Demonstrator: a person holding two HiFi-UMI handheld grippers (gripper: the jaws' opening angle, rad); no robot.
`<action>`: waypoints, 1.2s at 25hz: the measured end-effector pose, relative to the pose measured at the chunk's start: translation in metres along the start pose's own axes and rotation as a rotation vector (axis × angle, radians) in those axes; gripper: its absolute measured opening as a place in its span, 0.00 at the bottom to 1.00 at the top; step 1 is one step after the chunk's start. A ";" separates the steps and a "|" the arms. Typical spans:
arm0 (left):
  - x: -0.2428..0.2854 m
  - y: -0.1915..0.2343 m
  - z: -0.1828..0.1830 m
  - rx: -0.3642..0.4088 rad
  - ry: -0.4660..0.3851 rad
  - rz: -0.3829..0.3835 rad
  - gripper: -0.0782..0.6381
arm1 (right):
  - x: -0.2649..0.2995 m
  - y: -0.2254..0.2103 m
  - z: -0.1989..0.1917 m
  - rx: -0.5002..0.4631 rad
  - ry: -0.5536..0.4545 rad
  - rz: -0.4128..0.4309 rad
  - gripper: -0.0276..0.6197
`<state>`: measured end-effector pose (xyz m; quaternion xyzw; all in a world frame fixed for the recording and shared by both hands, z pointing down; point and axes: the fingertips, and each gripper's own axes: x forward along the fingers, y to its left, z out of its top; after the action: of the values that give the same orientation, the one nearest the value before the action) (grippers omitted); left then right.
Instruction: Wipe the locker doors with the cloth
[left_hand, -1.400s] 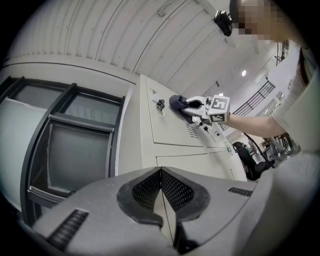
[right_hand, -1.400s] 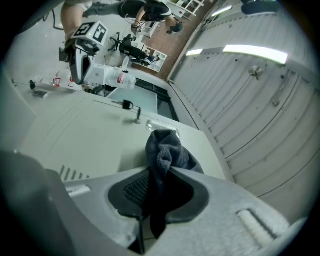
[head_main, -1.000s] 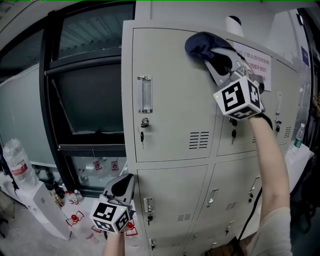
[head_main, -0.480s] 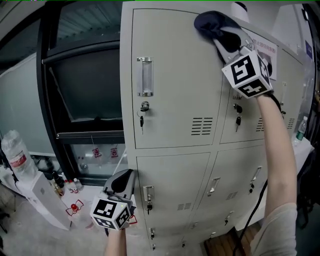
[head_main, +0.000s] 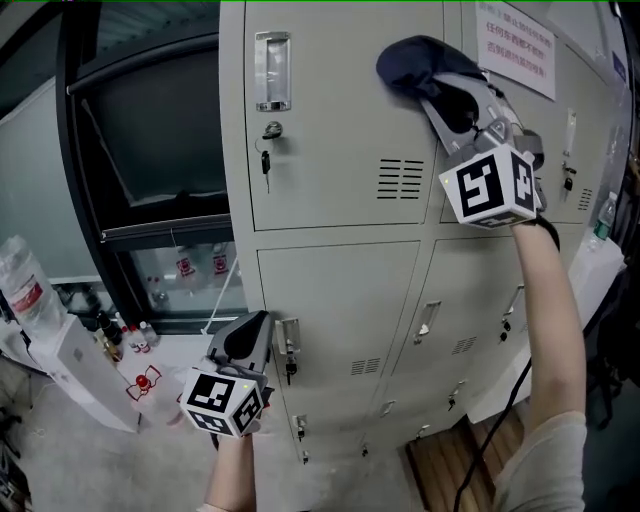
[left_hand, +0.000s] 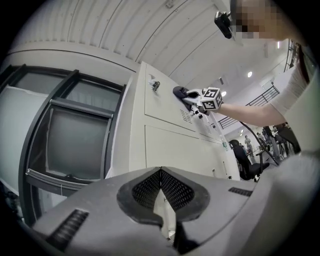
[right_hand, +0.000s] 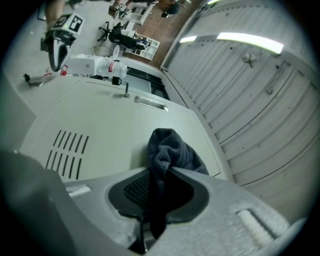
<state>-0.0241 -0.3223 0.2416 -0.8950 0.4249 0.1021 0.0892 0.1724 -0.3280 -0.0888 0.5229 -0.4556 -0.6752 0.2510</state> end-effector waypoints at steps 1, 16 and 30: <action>0.000 -0.002 -0.001 0.005 0.002 -0.005 0.11 | -0.004 0.008 0.002 -0.016 0.002 0.009 0.13; -0.019 -0.015 -0.026 -0.019 0.052 -0.026 0.11 | -0.055 0.112 0.014 0.040 0.021 0.088 0.13; -0.032 -0.018 -0.042 -0.063 0.075 -0.019 0.11 | -0.090 0.182 0.024 0.067 0.026 0.162 0.13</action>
<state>-0.0254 -0.2983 0.2918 -0.9046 0.4160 0.0810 0.0461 0.1540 -0.3300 0.1149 0.5011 -0.5155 -0.6304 0.2930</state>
